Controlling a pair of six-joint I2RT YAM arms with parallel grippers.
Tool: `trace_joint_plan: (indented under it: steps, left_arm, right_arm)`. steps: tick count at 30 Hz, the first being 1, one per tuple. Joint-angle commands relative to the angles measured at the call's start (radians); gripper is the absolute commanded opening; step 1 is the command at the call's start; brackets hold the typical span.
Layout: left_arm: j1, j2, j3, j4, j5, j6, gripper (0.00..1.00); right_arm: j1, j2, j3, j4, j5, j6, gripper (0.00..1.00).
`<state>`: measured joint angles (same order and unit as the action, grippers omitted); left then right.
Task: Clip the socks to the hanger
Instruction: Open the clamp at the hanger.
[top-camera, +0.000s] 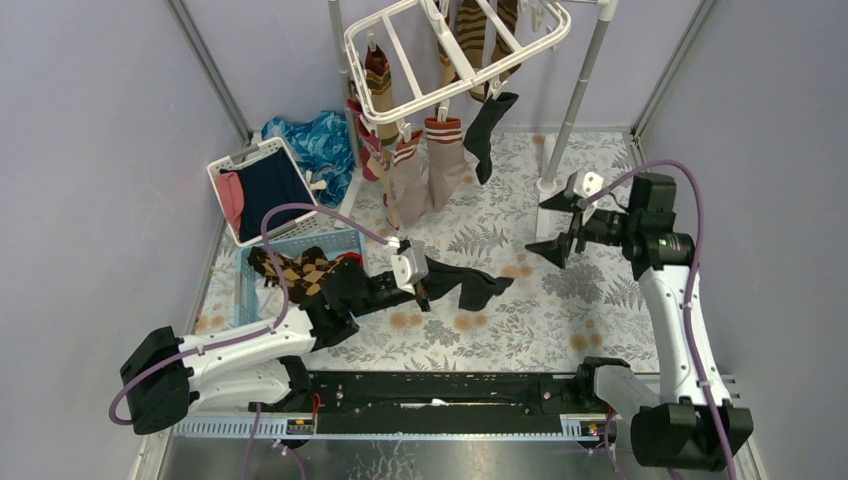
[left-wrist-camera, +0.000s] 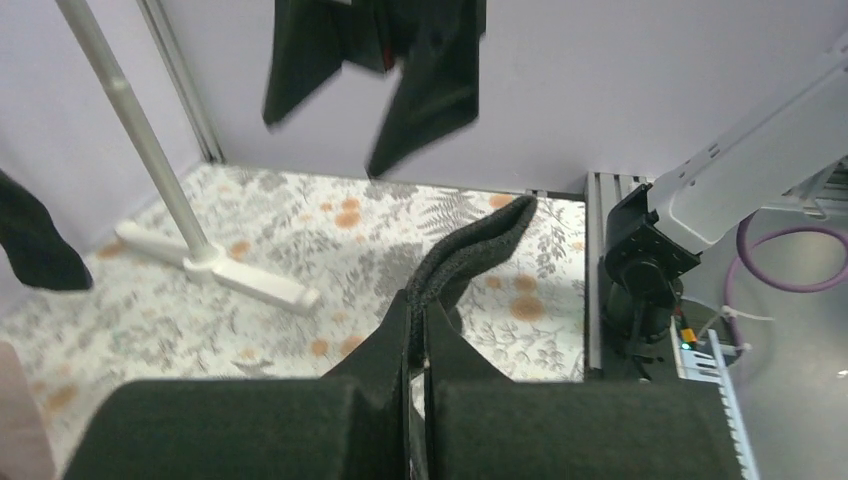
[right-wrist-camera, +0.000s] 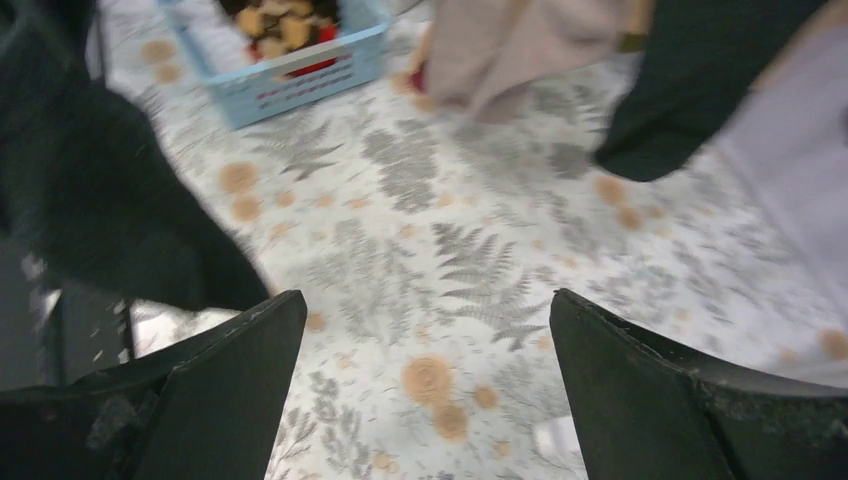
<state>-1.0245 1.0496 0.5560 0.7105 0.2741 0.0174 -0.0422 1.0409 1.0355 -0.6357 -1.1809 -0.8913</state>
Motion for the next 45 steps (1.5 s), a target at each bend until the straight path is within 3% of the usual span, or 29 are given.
trace_joint_plan:
  steps: [1,5,10,14,18,23,29,39,45]
  left_arm:
    - [0.009,-0.021,0.054,-0.15,-0.035,-0.114,0.0]
    - [0.008,-0.035,0.087,-0.186,-0.023,-0.08,0.0]
    - [0.009,-0.012,0.096,-0.131,-0.071,0.036,0.0]
    - [0.015,0.067,0.162,-0.098,-0.076,0.077,0.0]
    - [0.019,0.168,0.235,-0.014,-0.119,0.092,0.0]
    - [0.035,0.325,0.291,0.197,-0.159,0.094,0.0]
    - [0.068,0.49,0.392,0.369,-0.199,0.079,0.0]
    - [0.175,0.697,0.629,0.344,-0.144,-0.003,0.0]
    - [0.205,0.781,0.631,0.427,-0.096,-0.078,0.0]
  right_arm:
    - [-0.037,-0.058,0.061,0.374,0.127,0.425,1.0]
    - [-0.041,-0.009,0.162,0.505,0.157,0.52,1.0]
    - [-0.052,0.184,0.292,0.77,0.227,0.777,1.0]
    - [-0.089,0.328,0.314,1.053,0.075,0.877,1.0]
    - [-0.118,0.371,0.269,1.361,0.003,0.926,1.0]
    - [-0.12,0.465,0.378,1.398,0.143,0.974,1.0]
    - [-0.111,0.541,0.432,1.509,0.177,0.988,1.0]
    - [-0.058,0.672,0.606,1.504,0.229,1.023,0.92]
    - [-0.029,0.744,0.704,1.448,0.249,1.027,0.91]
